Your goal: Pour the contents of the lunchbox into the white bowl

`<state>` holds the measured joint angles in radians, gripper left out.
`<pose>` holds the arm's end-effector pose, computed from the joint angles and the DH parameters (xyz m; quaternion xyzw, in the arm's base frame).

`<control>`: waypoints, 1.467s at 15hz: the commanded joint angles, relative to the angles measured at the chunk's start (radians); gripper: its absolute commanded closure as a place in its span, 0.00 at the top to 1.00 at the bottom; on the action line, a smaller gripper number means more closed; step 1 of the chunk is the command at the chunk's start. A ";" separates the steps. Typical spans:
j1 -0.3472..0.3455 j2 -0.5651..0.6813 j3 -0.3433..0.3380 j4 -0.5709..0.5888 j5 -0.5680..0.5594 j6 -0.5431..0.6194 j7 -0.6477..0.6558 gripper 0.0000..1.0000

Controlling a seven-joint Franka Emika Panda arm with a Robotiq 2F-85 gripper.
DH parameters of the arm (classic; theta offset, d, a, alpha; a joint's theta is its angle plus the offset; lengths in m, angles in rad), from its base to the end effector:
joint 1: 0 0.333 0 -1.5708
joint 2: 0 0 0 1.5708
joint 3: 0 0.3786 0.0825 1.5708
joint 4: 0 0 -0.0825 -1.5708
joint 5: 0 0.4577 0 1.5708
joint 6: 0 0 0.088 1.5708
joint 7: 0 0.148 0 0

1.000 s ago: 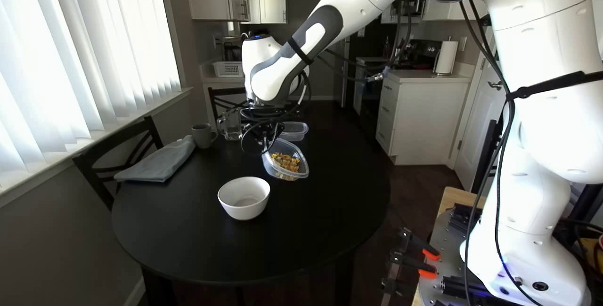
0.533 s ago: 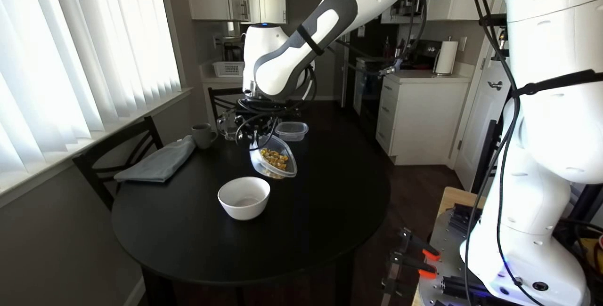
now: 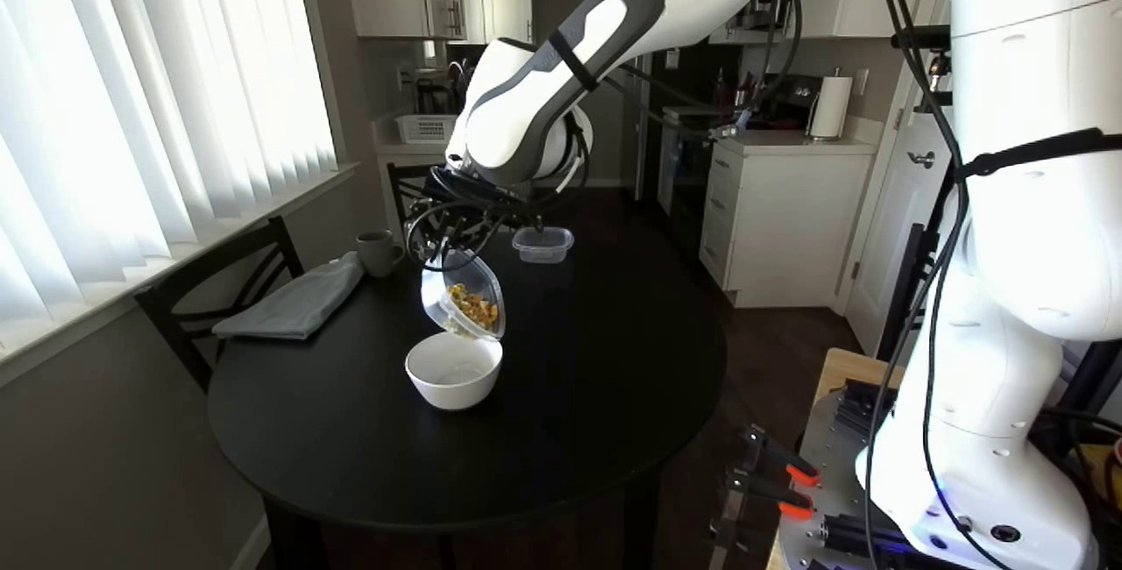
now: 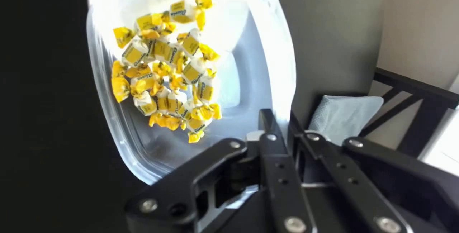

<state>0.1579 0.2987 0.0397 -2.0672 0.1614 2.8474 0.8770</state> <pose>0.7034 0.1330 0.3108 -0.8885 0.3899 -0.1801 0.1615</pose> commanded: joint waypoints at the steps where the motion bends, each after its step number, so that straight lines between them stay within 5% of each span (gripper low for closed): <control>1: -0.056 -0.026 0.098 -0.056 0.168 0.142 -0.143 0.02; 13: -0.488 0.064 0.670 0.008 0.705 0.312 -0.702 0.02; 22: -0.756 0.273 0.938 0.057 0.681 0.453 -0.903 0.02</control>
<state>-0.5223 0.4947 0.8857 -2.0242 0.8525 3.2459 0.0404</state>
